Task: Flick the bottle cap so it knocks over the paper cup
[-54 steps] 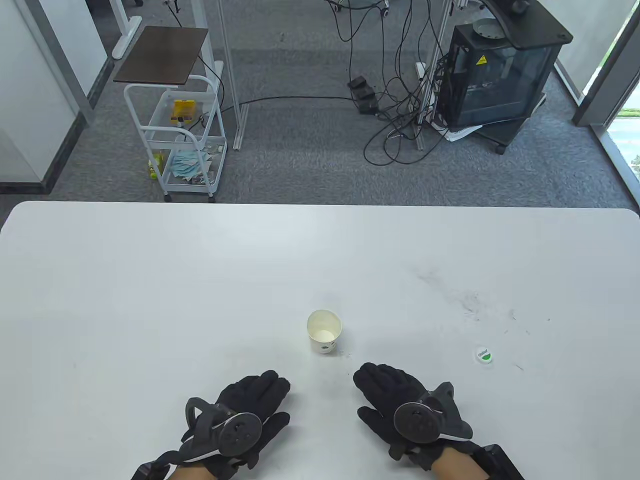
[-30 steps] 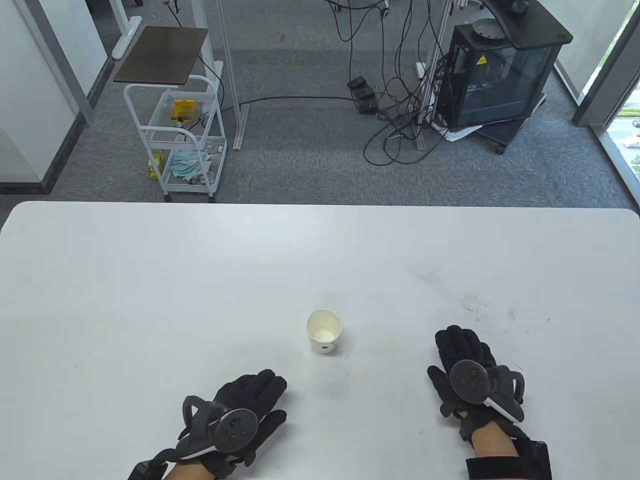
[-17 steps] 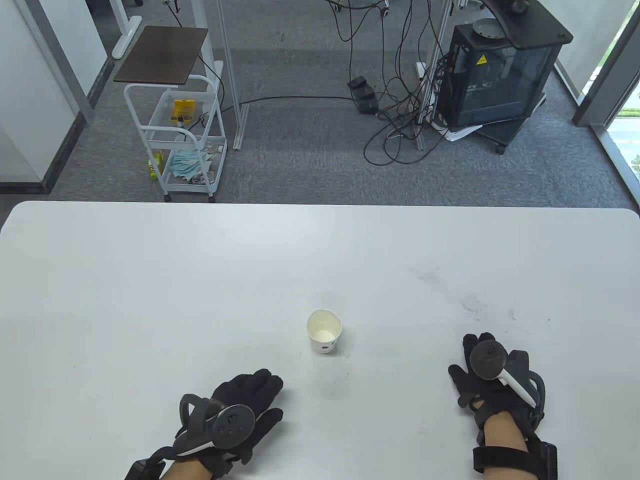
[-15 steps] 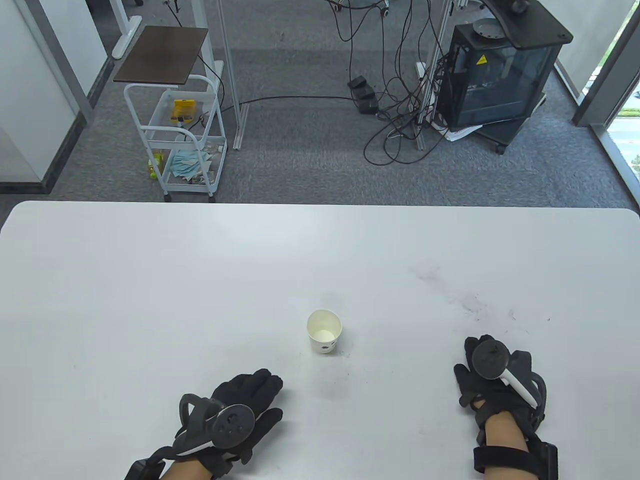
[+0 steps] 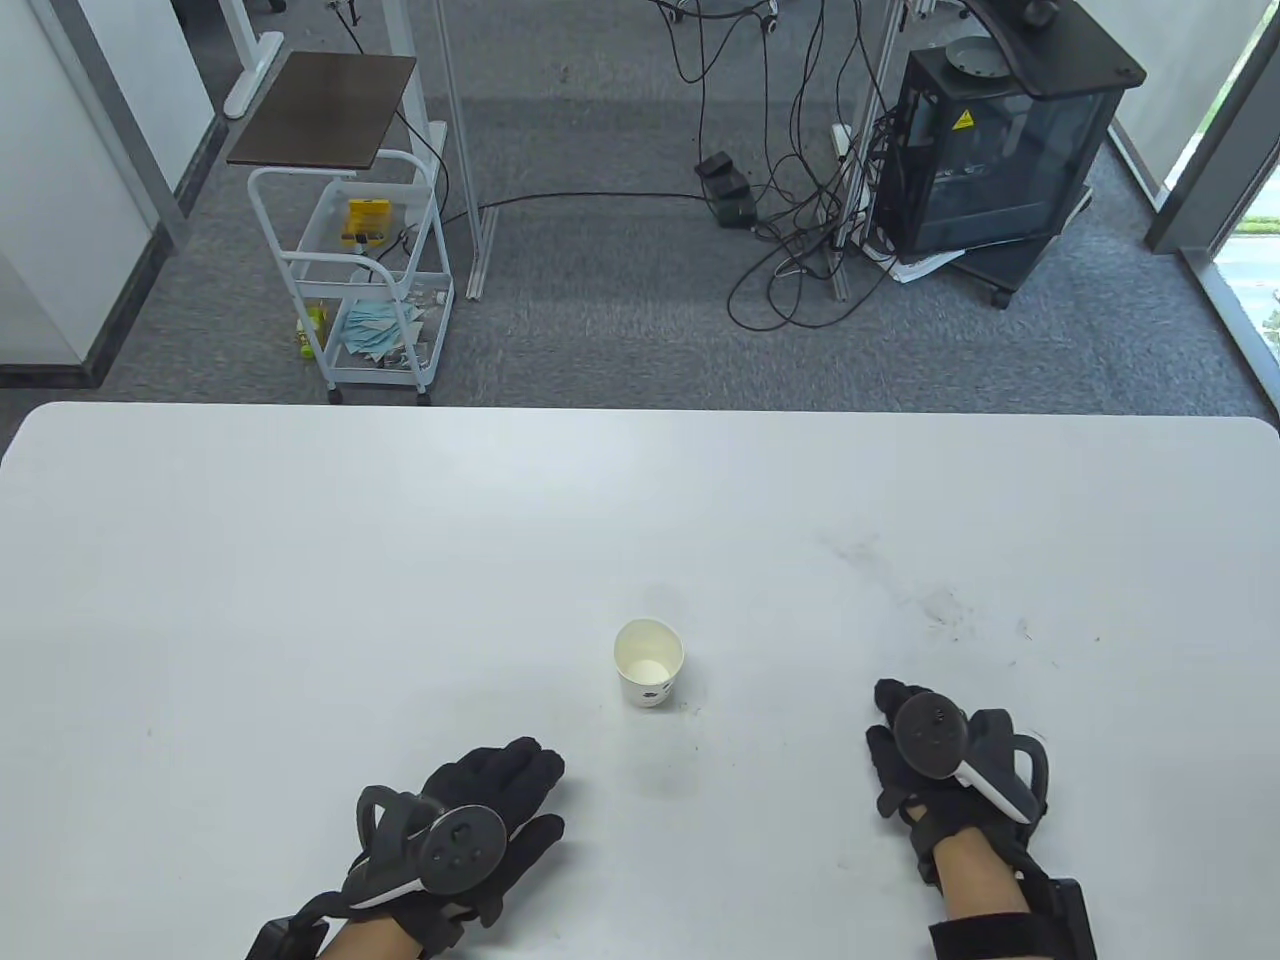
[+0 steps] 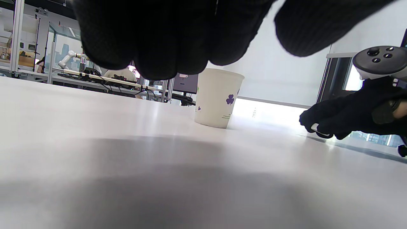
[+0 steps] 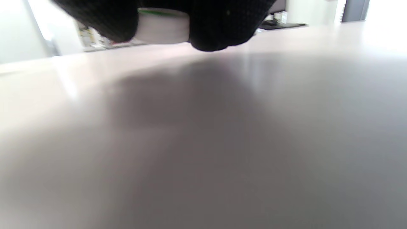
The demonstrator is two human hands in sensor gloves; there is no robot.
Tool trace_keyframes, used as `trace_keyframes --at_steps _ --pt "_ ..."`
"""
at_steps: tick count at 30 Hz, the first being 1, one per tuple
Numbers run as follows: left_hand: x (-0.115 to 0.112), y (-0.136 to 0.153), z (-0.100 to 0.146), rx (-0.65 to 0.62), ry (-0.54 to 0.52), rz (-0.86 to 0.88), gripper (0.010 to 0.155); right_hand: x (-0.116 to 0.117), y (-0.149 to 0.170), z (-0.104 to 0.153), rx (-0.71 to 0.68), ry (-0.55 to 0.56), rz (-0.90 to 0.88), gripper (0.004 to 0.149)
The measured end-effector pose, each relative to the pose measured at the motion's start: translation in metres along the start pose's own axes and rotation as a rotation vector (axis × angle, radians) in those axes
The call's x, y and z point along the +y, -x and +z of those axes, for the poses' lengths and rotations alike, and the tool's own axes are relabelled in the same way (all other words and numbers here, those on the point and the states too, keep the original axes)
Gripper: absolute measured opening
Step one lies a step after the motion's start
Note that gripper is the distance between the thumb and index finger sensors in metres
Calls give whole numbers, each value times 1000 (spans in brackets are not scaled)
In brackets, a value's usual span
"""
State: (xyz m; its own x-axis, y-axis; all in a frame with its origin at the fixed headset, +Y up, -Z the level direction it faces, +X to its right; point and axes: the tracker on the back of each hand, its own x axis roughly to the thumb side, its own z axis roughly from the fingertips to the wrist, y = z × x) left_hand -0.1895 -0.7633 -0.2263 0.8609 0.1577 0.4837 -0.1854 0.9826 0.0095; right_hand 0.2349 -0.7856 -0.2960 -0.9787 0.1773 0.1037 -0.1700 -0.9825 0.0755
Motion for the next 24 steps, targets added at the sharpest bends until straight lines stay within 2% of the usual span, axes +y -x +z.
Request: trace_keyframes --at_steps 7,11,16,20,24 --pt "-1 1 -1 -4 9 9 64 17 -102 10 -234 -1 33 58" --pt "-1 1 -2 -2 15 8 64 29 -149 14 -284 -59 20 58" --pt "-1 3 -2 10 15 12 64 35 -184 12 -294 -54 105 59" --pt "-2 4 -3 19 29 12 64 41 -192 6 -258 -98 139 60" --pt "-3 4 -4 25 37 14 64 43 -188 3 -245 -147 121 63"
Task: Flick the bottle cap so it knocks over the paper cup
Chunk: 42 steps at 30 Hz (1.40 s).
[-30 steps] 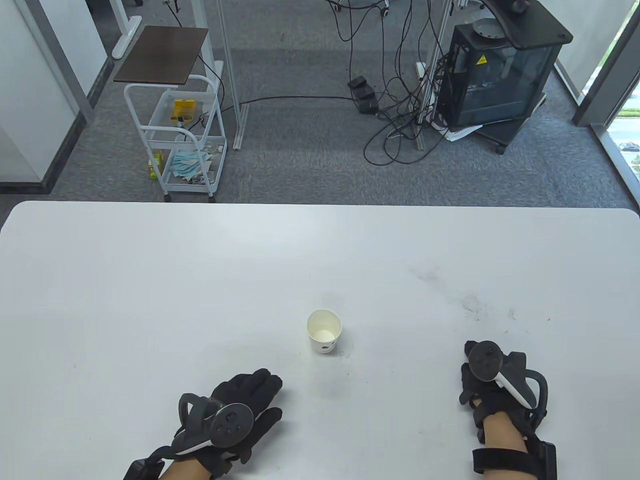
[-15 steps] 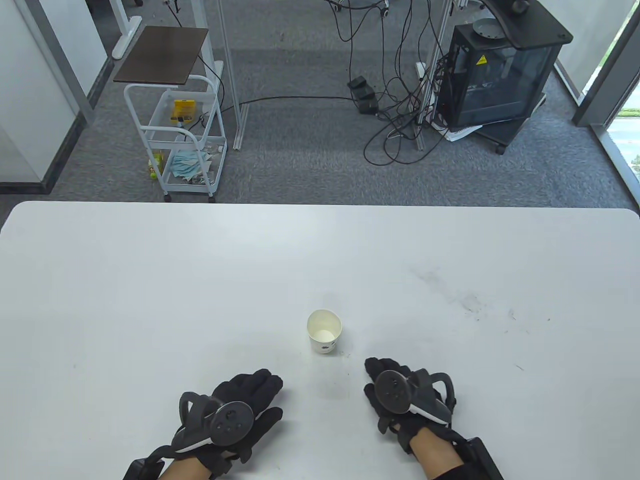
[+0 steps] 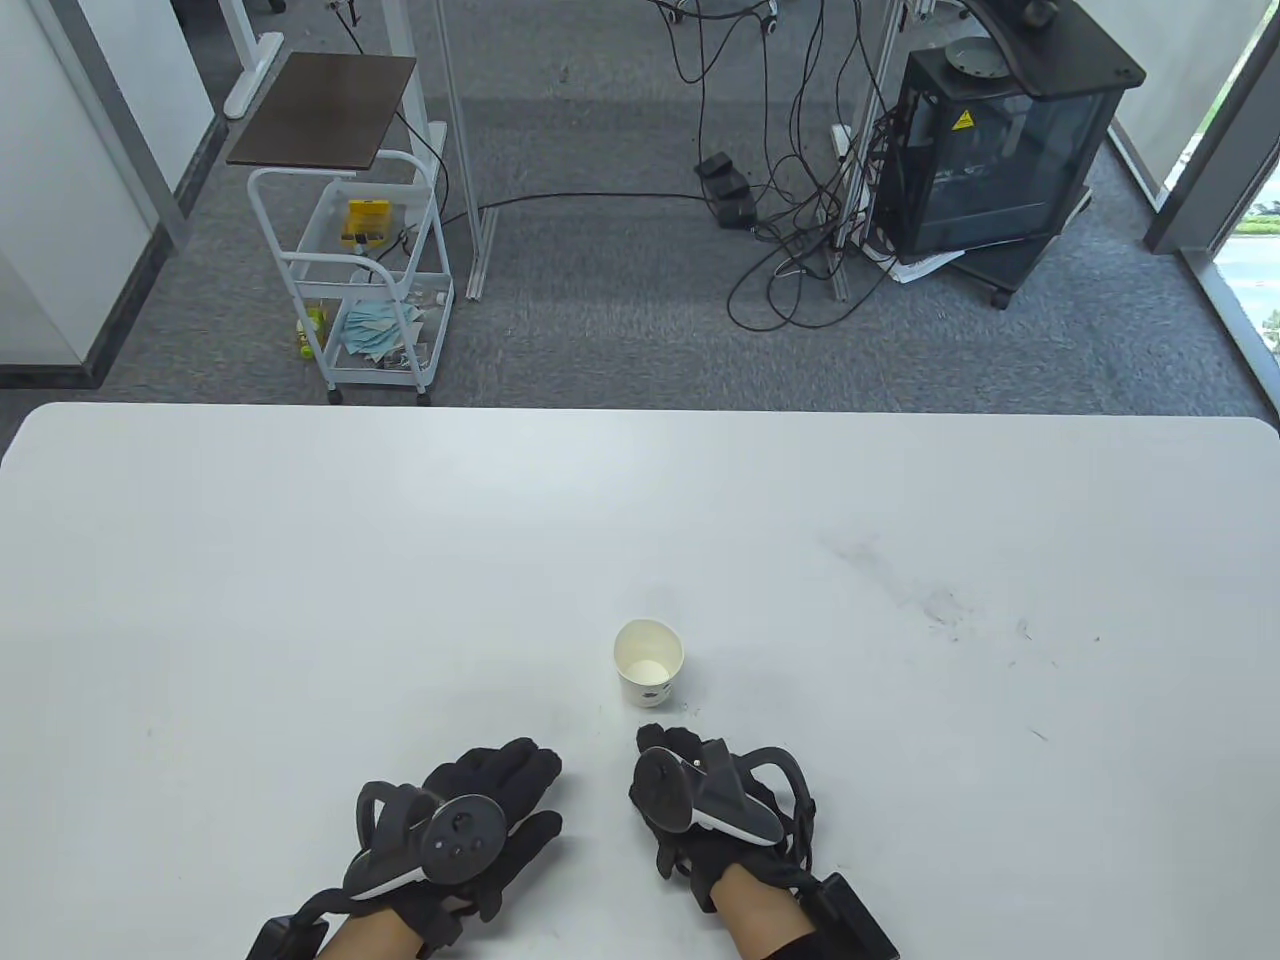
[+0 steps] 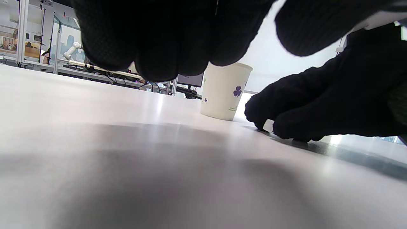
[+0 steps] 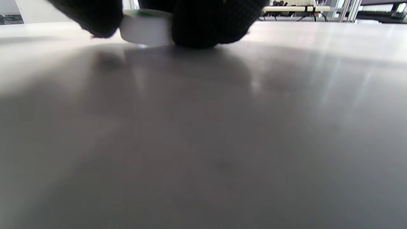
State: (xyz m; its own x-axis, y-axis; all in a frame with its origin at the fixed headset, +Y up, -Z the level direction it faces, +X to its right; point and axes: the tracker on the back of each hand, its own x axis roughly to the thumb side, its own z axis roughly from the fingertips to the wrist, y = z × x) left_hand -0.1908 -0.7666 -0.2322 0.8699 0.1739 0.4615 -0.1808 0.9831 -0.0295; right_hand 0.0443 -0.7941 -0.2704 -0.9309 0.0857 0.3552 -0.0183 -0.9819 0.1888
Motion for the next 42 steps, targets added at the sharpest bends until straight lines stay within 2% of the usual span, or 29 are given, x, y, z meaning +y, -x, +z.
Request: trace_keyframes --at_steps 3,7,9,14,17,20,25,26,27,32,36,37,39,42 --pt "0 1 0 4 3 8 64 -1 11 8 0 0 -96 67" --pt "0 4 0 23 5 11 63 -6 35 27 54 137 -281 67" --pt "0 6 0 30 4 14 63 -4 45 34 92 157 -356 63" --pt "0 7 1 45 6 5 63 10 49 39 118 34 -511 37" --pt "-1 7 2 52 16 -5 63 17 38 36 55 -73 -465 33" --pt "-1 8 1 55 23 -5 63 18 29 32 47 -106 -455 31" --pt "-2 10 0 61 43 4 63 20 25 29 69 -127 -452 34" --pt "-2 10 0 61 44 8 63 21 24 30 81 -128 -458 58" --pt "-2 10 0 61 44 15 63 19 26 33 95 -111 -460 72" --pt "-1 10 1 53 40 21 63 11 40 44 57 11 -558 66" --pt "1 10 2 54 26 20 63 0 57 44 -124 94 -471 62" --pt "1 10 3 55 23 19 63 0 59 45 -131 105 -476 62" --pt "4 11 4 57 5 18 64 -5 66 49 -142 212 -492 65" --pt "6 11 7 55 -20 21 64 -10 73 54 -142 297 -438 68"
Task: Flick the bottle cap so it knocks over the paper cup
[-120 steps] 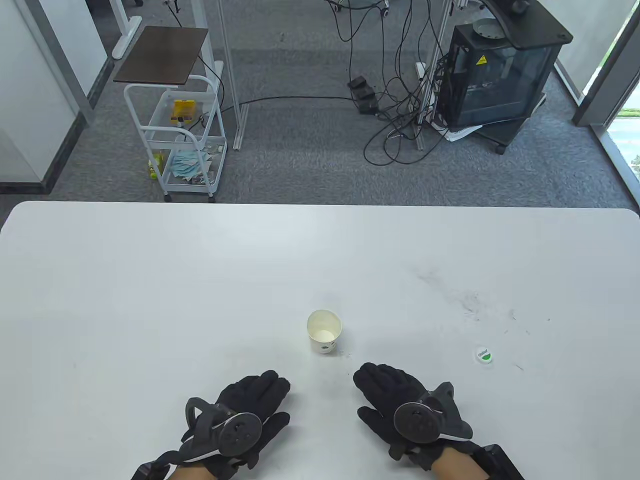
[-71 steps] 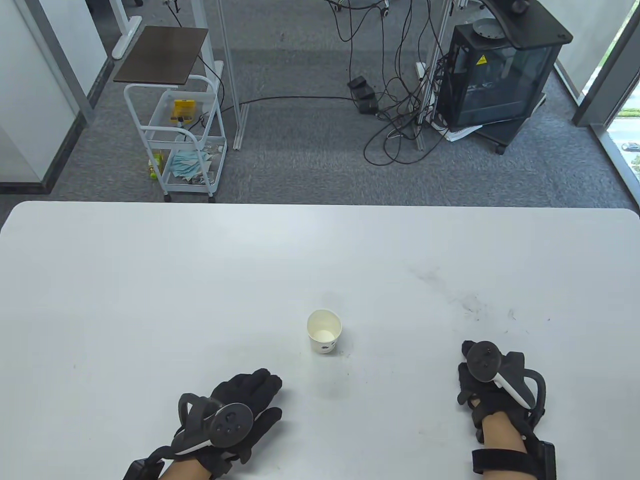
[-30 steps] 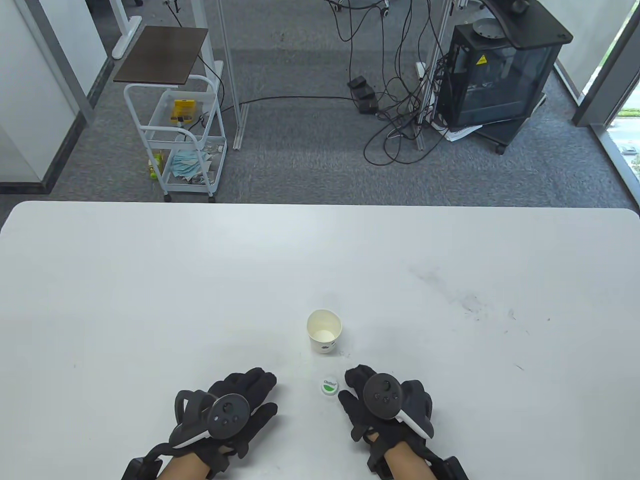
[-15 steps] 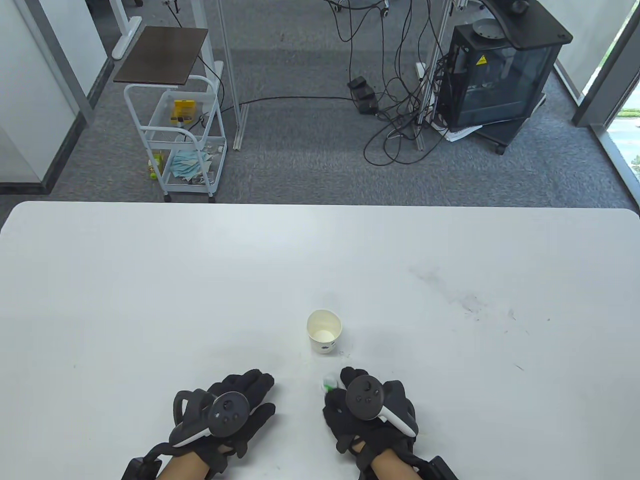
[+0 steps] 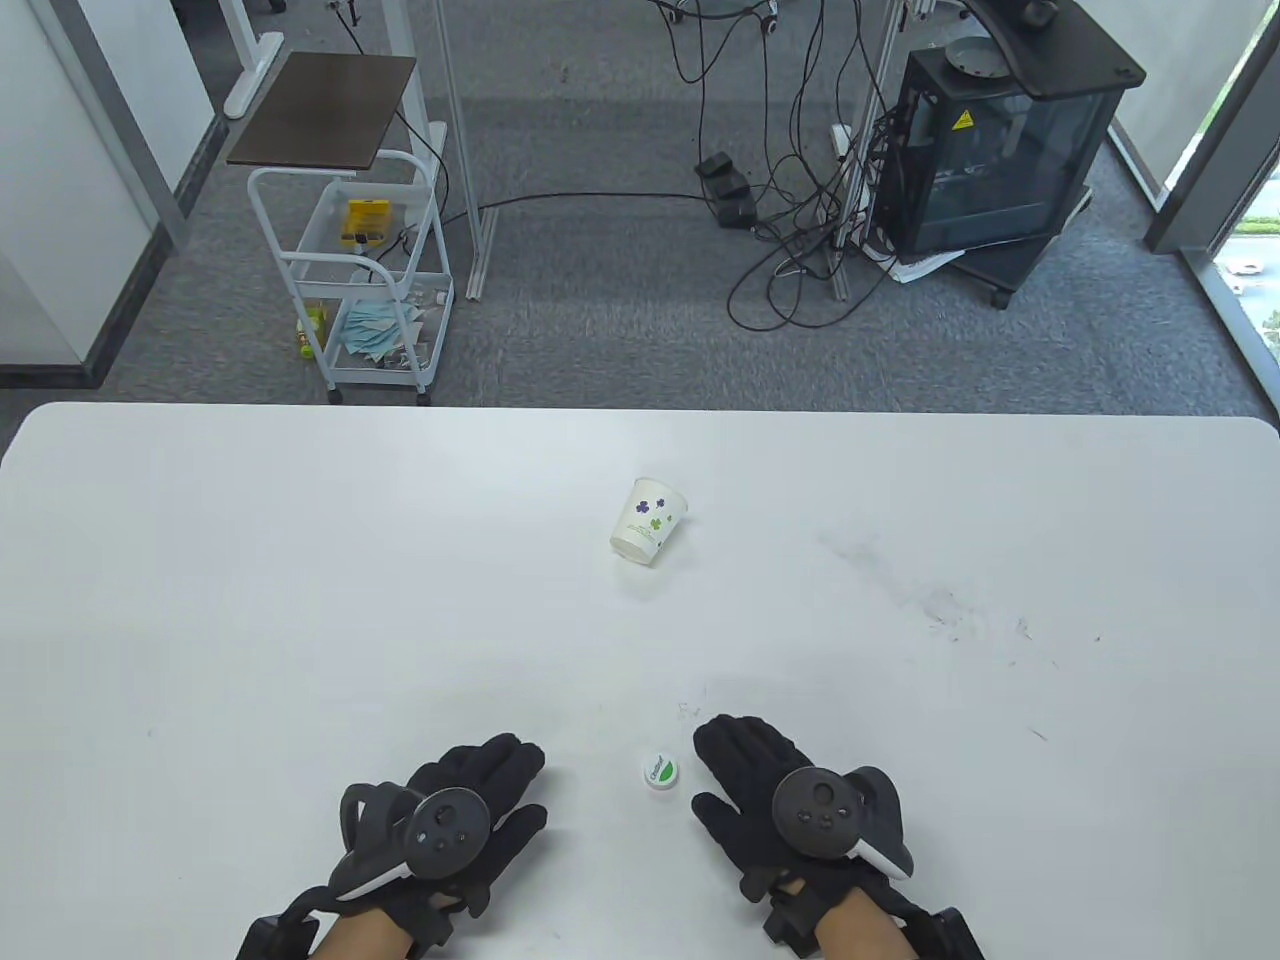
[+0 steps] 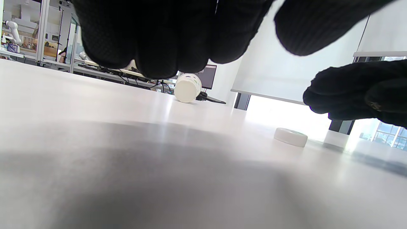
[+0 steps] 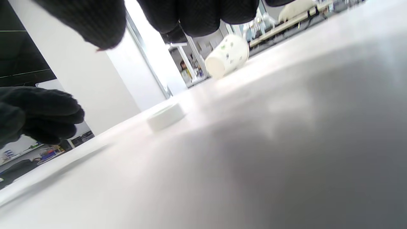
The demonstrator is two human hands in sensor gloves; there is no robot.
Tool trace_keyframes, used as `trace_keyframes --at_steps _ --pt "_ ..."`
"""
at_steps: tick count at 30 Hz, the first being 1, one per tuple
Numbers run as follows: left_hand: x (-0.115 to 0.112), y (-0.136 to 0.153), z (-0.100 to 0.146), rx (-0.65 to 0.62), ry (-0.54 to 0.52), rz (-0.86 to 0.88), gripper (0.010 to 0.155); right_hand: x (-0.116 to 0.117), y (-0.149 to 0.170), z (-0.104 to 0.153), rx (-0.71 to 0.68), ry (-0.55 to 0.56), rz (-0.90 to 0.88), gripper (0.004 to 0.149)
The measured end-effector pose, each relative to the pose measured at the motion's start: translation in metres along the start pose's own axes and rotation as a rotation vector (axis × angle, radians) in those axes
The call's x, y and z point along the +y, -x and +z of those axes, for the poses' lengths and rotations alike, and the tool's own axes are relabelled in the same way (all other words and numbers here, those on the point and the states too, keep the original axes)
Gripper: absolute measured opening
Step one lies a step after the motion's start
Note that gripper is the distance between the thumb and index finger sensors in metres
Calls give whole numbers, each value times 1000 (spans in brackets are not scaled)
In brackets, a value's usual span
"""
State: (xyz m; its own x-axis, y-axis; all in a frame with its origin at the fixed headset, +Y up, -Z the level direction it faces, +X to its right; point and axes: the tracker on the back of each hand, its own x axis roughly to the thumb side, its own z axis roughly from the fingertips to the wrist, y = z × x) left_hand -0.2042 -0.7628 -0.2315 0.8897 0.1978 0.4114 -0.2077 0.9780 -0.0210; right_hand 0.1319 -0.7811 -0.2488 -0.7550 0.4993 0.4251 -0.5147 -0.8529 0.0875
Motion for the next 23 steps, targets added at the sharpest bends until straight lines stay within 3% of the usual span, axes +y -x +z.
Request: trace_keyframes --at_steps 7,23 --pt "5 -2 2 -24 -45 -37 65 -7 5 3 -5 22 86 71" --pt "3 -4 2 -21 -49 -61 64 -7 10 2 9 -4 36 68"
